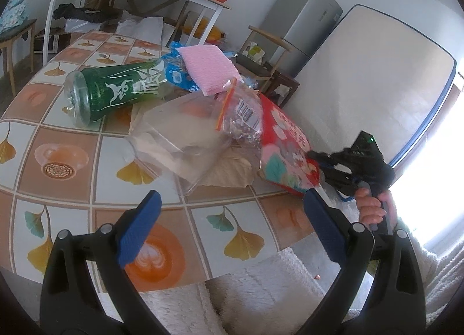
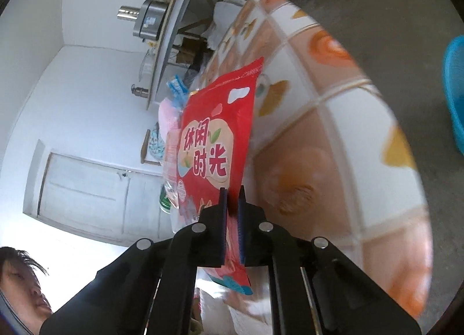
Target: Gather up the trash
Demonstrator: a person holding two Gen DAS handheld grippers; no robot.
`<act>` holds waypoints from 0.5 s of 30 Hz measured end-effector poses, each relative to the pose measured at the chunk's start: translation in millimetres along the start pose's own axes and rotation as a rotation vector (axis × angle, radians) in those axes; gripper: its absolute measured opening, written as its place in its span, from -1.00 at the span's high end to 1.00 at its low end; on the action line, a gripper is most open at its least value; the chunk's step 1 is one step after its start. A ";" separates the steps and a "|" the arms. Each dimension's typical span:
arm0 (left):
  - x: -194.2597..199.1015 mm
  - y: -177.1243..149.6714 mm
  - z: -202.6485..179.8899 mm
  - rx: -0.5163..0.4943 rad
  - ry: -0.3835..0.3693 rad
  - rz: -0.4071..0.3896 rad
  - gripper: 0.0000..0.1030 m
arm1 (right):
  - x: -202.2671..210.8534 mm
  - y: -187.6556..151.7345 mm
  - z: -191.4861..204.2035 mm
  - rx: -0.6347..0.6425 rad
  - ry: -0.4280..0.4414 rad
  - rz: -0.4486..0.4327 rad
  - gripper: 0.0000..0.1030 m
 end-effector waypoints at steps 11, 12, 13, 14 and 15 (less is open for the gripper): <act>-10.4 52.7 -8.8 0.014 -0.030 -0.056 -0.83 | 42.1 -24.9 -41.1 -0.044 -0.078 -0.036 0.88; -14.9 61.6 -8.9 0.027 -0.041 -0.053 -0.83 | 43.5 -25.5 -44.4 -0.048 -0.081 -0.038 0.88; -19.9 69.7 -10.6 0.033 -0.058 -0.046 -0.83 | 45.1 -26.4 -47.5 -0.051 -0.084 -0.039 0.88; -23.7 74.8 -13.6 0.033 -0.072 -0.041 -0.83 | 46.2 -26.4 -50.7 -0.055 -0.082 -0.041 0.88; -28.8 80.1 -17.0 0.027 -0.086 -0.031 -0.82 | 46.9 -26.8 -53.5 -0.058 -0.080 -0.041 0.88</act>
Point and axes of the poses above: each gripper's, at about its wrist camera, not at the fingertips, and x roughly against the way its jaws point, z to its left, y to its top, the point moved 9 cm from there along -x, roughly the way its jaws point, and after that the axes turned 10 degrees about z, right-handed, at the moved point
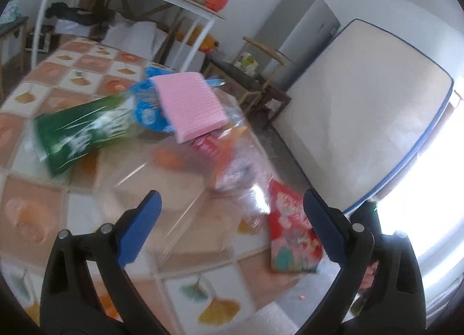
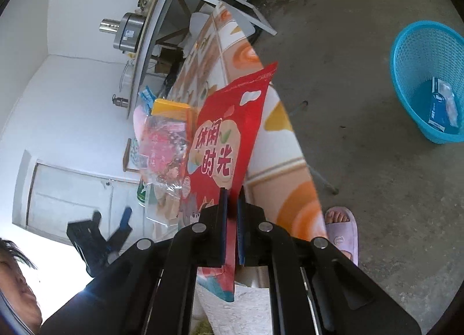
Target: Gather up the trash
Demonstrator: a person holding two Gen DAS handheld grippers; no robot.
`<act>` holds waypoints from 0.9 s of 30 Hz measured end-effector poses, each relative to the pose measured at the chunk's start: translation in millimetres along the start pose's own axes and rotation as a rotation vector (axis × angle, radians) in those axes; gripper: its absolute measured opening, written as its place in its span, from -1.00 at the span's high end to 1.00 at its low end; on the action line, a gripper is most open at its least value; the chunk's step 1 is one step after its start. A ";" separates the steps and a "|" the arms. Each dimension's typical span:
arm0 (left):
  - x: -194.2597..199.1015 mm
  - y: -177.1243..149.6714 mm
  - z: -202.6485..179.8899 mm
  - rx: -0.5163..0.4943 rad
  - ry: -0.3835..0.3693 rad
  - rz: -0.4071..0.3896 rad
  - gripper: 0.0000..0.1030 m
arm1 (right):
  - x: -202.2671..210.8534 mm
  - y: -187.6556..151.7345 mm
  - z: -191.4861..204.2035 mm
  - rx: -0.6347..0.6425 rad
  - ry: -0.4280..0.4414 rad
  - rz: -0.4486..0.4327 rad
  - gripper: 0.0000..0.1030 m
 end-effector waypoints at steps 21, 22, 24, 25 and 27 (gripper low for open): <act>-109.4 34.3 -8.7 0.014 0.064 0.285 0.03 | 7.5 -2.8 -9.5 0.035 0.021 -0.004 0.88; -109.5 34.0 -8.7 0.016 0.063 0.287 0.10 | 8.1 -2.8 -10.1 0.034 0.023 -0.004 0.88; -109.6 32.3 -9.5 0.014 0.060 0.290 0.24 | 8.2 -2.7 -10.2 0.037 0.022 -0.004 0.88; -109.4 31.7 -10.2 0.013 0.058 0.290 0.34 | 8.5 -2.6 -10.1 0.038 0.019 -0.004 0.88; -110.4 31.2 -12.3 0.011 0.048 0.287 0.45 | 9.2 -3.4 -11.0 0.036 0.017 -0.004 0.88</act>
Point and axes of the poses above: each gripper's, at about its wrist camera, not at the fingertips, and x roughly against the way its jaws point, z to its left, y to its top, the point moved 9 cm from there along -x, roughly the way its jaws point, and after that the axes turned 10 degrees about z, right-handed, at the moved point
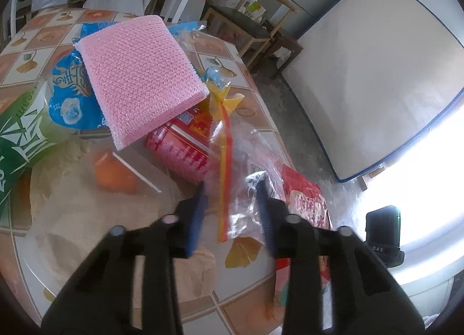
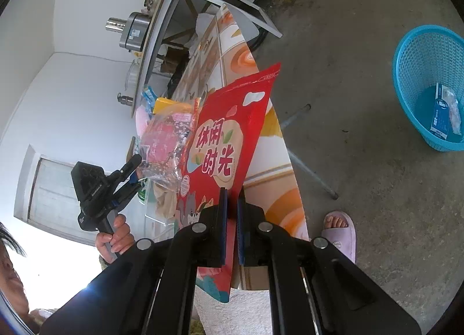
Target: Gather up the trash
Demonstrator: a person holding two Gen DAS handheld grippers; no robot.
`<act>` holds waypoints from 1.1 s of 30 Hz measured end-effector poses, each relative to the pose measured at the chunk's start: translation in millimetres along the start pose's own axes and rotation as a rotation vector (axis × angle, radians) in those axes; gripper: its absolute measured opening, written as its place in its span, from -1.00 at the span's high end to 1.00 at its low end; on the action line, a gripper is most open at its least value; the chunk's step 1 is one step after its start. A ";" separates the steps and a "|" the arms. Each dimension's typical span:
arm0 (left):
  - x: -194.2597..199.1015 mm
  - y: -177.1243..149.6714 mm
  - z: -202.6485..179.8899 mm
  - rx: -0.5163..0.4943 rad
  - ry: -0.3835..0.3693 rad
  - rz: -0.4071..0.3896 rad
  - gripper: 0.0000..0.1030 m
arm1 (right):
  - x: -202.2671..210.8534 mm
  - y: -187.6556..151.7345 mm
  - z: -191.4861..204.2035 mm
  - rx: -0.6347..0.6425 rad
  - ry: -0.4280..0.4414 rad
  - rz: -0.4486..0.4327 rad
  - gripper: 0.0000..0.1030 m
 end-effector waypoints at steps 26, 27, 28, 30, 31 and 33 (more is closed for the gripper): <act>28.5 -73.8 -67.4 -0.085 -0.143 -0.083 0.82 | 13.3 -9.9 41.4 0.035 0.047 0.003 0.54; 28.0 -73.8 -67.3 -0.084 -0.144 -0.086 0.82 | 11.5 -10.2 39.8 0.027 0.027 0.007 0.64; 27.3 -73.5 -68.1 -0.083 -0.148 -0.090 0.82 | 9.8 -11.2 37.8 0.021 0.012 0.013 0.80; 27.7 -73.6 -67.8 -0.078 -0.151 -0.097 0.83 | 9.2 -12.4 35.2 0.008 -0.018 0.014 0.83; 28.5 -73.4 -67.9 -0.076 -0.151 -0.102 0.83 | 10.6 -12.3 34.8 0.009 -0.029 0.005 0.85; 30.2 -73.8 -68.8 -0.072 -0.155 -0.111 0.84 | 13.4 -11.3 37.7 0.017 -0.031 -0.012 0.93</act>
Point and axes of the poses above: each gripper's, at about its wrist camera, not at the fingertips, and x roughly against the way its jaws point, z to its left, y to its top, the point moved 9 cm from there along -x, roughly the way its jaws point, and after that the axes turned 10 degrees about z, right-handed, at the moved point
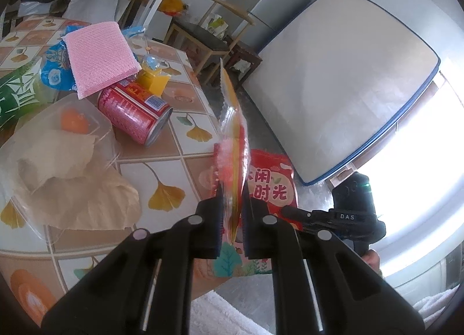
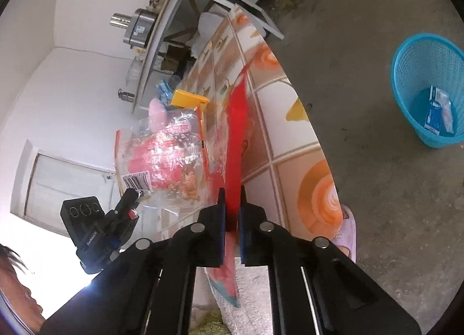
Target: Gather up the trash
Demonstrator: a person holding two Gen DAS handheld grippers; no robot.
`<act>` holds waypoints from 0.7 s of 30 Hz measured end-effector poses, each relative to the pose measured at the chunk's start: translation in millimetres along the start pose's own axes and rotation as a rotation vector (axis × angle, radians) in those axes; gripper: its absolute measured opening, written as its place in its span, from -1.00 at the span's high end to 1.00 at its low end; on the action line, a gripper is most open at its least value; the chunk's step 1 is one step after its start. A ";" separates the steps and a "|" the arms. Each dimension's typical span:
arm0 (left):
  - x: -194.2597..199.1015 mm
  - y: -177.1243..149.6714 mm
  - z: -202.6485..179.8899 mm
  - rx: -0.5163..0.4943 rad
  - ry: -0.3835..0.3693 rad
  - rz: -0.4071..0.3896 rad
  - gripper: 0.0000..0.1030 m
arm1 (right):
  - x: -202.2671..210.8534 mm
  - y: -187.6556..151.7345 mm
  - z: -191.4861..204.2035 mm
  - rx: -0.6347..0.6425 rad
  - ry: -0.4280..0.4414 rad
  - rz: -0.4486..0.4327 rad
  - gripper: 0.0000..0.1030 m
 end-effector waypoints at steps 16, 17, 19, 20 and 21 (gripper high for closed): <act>52.8 3.9 -2.3 0.033 -0.041 -0.140 0.87 | 42.8 5.7 33.0 0.068 -0.060 -0.090 0.95; 55.9 4.2 -2.5 0.033 -0.044 -0.147 0.87 | 44.4 5.8 34.4 0.070 -0.061 -0.095 0.95; 62.3 4.9 -3.6 0.033 -0.047 -0.159 0.87 | 47.8 6.6 37.4 0.078 -0.064 -0.103 0.95; 64.5 5.0 -3.5 0.034 -0.049 -0.164 0.87 | 48.7 6.0 38.7 0.082 -0.067 -0.106 0.95; 65.6 4.9 -3.5 0.035 -0.051 -0.167 0.87 | 49.8 5.7 40.0 0.085 -0.068 -0.108 0.95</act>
Point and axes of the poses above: each gripper's, at about its wrist camera, not at the fingertips, and x roughly against the way its jaws point, z to its left, y to its top, the point moved 9 cm from there along -x, roughly the way its jaws point, and after that the axes turned 10 degrees about z, right-handed, at the moved point
